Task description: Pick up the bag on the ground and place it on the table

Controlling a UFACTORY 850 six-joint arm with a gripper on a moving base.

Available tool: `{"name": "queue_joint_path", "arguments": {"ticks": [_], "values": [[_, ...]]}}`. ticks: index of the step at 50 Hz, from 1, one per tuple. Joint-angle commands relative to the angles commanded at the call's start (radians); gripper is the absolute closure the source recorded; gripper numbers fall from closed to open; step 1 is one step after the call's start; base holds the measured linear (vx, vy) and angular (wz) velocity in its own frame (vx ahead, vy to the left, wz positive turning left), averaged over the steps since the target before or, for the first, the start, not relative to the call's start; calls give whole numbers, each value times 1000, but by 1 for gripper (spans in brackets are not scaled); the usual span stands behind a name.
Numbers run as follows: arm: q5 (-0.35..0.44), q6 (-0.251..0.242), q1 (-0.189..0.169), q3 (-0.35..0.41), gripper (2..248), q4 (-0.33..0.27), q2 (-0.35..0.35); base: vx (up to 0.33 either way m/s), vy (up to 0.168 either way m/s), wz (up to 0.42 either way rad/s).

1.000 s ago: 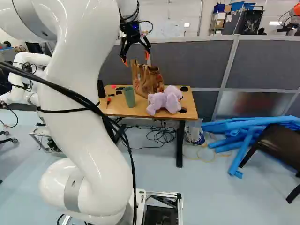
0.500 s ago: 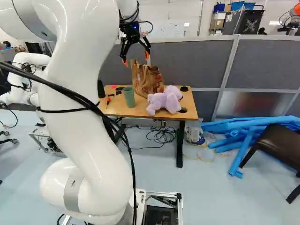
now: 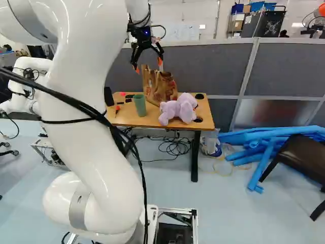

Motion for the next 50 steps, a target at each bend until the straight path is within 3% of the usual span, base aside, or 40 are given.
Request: {"name": "queue_joint_path", "arguments": {"ticks": [21, 50], "values": [[116, 42, 0, 95, 3, -3, 34, 0, 0, 0], [359, 129, 1, 293, 3, -9, 104, 0, 0, 0]]}}
